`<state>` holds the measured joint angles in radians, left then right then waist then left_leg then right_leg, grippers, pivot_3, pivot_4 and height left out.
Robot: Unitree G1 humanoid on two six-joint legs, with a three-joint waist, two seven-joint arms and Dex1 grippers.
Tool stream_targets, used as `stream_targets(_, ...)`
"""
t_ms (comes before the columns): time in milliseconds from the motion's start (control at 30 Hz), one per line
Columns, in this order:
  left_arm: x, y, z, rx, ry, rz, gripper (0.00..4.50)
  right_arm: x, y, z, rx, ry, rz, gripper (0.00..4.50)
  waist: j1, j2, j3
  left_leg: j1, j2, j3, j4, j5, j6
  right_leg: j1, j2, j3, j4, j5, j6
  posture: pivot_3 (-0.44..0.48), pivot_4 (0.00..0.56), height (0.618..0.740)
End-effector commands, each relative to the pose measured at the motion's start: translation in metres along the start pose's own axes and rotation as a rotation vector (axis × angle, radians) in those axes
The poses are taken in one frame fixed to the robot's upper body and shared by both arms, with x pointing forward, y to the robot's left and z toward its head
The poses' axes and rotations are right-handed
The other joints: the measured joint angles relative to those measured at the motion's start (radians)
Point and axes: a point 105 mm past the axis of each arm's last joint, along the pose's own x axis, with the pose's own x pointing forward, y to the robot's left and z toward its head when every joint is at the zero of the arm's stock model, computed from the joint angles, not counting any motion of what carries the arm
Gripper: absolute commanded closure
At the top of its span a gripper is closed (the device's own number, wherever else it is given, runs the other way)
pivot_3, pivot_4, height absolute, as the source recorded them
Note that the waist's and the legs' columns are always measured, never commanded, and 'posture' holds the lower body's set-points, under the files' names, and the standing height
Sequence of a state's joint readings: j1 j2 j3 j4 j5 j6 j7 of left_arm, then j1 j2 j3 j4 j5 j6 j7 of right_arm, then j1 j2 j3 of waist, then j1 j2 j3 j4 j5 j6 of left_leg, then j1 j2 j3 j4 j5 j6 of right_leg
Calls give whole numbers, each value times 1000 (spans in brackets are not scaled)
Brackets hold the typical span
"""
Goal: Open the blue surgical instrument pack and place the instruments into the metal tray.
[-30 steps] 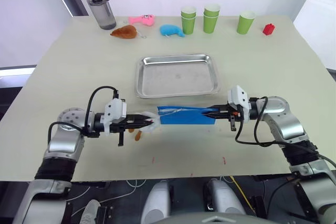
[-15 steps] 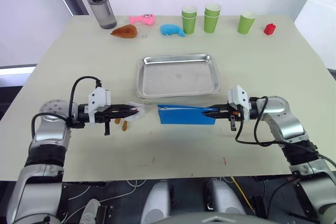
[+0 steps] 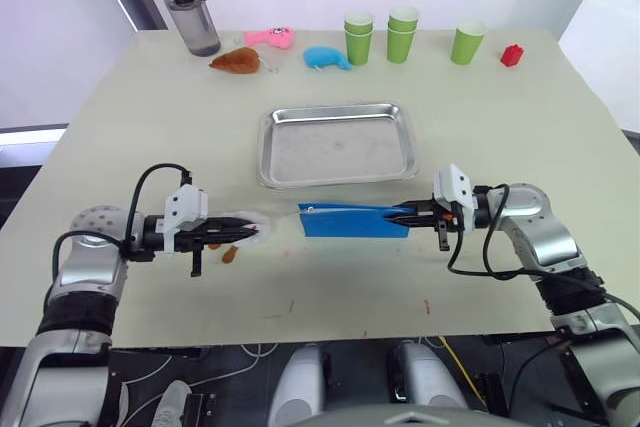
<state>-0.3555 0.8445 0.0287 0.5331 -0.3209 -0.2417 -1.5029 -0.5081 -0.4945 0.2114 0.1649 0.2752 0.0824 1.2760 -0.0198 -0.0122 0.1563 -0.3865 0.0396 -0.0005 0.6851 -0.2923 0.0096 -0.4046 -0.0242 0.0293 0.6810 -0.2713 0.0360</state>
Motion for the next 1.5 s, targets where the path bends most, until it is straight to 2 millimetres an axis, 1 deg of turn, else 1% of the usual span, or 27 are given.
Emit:
stream_targets(33, -3, -13, -25, -70, 96, -32, 4425, -5, -3, 3, -1, -7, -24, 4500, 0, 0, 0, 0, 0, 0, 0, 0, 0, 0, 0, 0, 0, 0, 0, 0, 150, 734)
stream_targets(167, 1, -15, -29, -79, 96, -32, 4425, -6, -4, 4, 0, -11, -30, 4500, 0, 0, 0, 1, 0, 1, 0, 0, 0, 0, 0, 1, 0, 0, 0, 0, 150, 734)
stream_targets(467, 3, -11, -32, -80, 76, 10, 4425, -10, -6, 7, 0, -26, -49, 4500, 2, 1, -1, 2, 0, 1, 0, 0, 0, 1, 0, 1, 2, 0, 0, 0, 150, 734)
stream_targets(633, 3, 10, -13, -73, -79, 145, 4425, -14, -9, 9, -6, -27, -62, 4500, 6, 3, 0, 2, 0, 1, 0, 0, 0, 1, 0, 1, 2, 0, 0, 0, 150, 734)
stream_targets(733, 0, 17, -6, -84, -147, 200, 4425, -15, -9, 8, -4, -22, -64, 4500, 9, 3, 0, 2, 0, 0, 1, 0, 0, 1, 0, 0, 2, 0, 0, 0, 150, 734)
stream_targets(933, -7, 28, 1, -101, -228, 296, 4425, -16, -8, 6, -3, -14, -64, 4500, 8, 3, 0, 1, 0, 0, 1, 0, 0, 1, 0, 0, 2, 0, 0, 0, 150, 734)
stream_targets(1100, -14, 41, 15, -73, -305, 398, 4425, -16, -7, 4, 0, -10, -62, 4500, 7, 3, 0, -1, 0, -1, 1, 0, 0, 1, -1, -1, 0, 0, 0, 0, 150, 734)
stream_targets(1333, -15, 50, 38, -65, -407, 447, 4425, -14, -8, 4, 0, -10, -56, 4500, 7, 2, 0, -2, 0, -1, 1, 0, 0, 0, -1, -2, -1, 0, 0, 0, 150, 734)
stream_targets(1500, -14, 48, 47, -80, -443, 440, 4425, -13, -7, 3, 1, -10, -55, 4500, 7, 2, 0, -4, 0, -2, 1, 0, 0, -1, -1, -2, -1, 0, 0, 0, 150, 734)
